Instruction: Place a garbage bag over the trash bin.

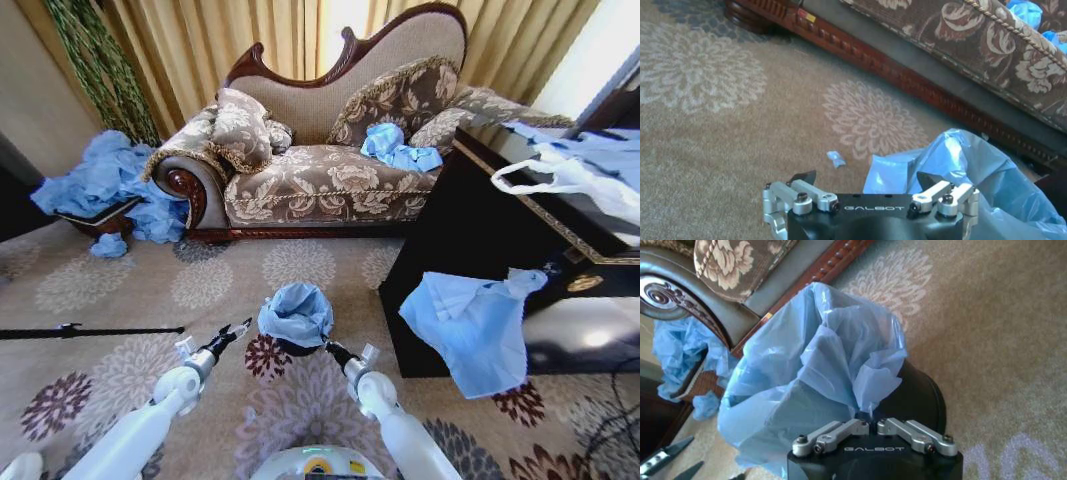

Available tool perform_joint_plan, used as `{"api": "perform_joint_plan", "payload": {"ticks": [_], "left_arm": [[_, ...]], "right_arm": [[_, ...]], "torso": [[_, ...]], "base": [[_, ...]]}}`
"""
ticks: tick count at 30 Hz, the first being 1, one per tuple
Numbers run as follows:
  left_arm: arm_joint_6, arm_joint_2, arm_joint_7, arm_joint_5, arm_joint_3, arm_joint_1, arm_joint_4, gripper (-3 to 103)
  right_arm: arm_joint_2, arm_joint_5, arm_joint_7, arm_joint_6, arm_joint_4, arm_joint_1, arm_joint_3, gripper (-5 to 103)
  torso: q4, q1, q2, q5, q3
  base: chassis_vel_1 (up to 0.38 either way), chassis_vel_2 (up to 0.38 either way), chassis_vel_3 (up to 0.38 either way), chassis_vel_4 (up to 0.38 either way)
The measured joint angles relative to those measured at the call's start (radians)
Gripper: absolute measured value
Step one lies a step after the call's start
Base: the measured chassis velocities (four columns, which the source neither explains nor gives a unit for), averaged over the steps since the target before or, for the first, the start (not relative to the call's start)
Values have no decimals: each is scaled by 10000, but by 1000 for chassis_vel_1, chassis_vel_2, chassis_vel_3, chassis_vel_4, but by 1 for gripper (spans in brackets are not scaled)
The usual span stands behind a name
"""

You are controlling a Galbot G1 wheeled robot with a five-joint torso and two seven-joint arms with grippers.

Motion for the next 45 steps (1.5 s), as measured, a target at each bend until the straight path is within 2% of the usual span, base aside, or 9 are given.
{"api": "perform_joint_plan", "payload": {"ticks": [8, 13, 21, 24, 28, 31, 36, 39, 45], "left_arm": [[-3, -16, -14, 5, 108, -128, 37, 100], [-10, 60, -18, 1, 167, -338, 34, 100], [-63, 381, 41, 243, -42, -441, -490, 98], [-109, 672, -24, 791, 15, -730, -1158, 96], [-77, 1068, -180, 1613, 348, -1241, -1870, 88], [598, 2081, -458, 3166, 970, -2152, -2693, 71], [2138, 3516, -863, 3831, 1106, -2370, -3741, 60], [2900, 4444, -720, 4049, 3044, -3637, -3527, 43], [3335, 4241, -591, 3919, 6606, -6817, -3024, 22]], "right_arm": [[28, -787, -150, 316, -637, 0, 183, 5], [-277, -1022, -152, 344, 116, -608, 469, 27], [-630, -3048, -879, 866, 1813, -1622, 808, 54], [-649, -4381, -1323, 1886, 2143, -2051, 994, 70], [-801, -4783, -1374, 2150, 2764, -2396, 1278, 81], [-1113, -5091, -1574, 2371, 3506, -2705, 1754, 91], [-1428, -5164, -1981, 2913, 3653, -2385, 1613, 100], [-1559, -5222, -2962, 3869, 4056, -2498, 1692, 100], [-1481, -5828, -3342, 4896, 4515, -2682, 2006, 100]], "torso": [[0, 0, 0, 0, 0], [-5, 0, 0, 1, 0], [1, 0, 0, 0, 0], [1, 0, 0, 2, -1], [-2, 0, 0, 0, 0], [-9, 1, 0, -3, 0], [4, -1, 0, 10, -1], [10, 0, 1, -12, 1], [-5, 1, 0, -4, 2]], "base": [[0, 0, 0, 0], [0, 0, 0, 0], [0, 0, 0, 0], [0, 0, 0, 0], [0, 0, 0, 0], [0, 0, 0, 0], [0, 0, 0, 0], [0, 0, 0, 0], [0, 0, 0, 0]]}}
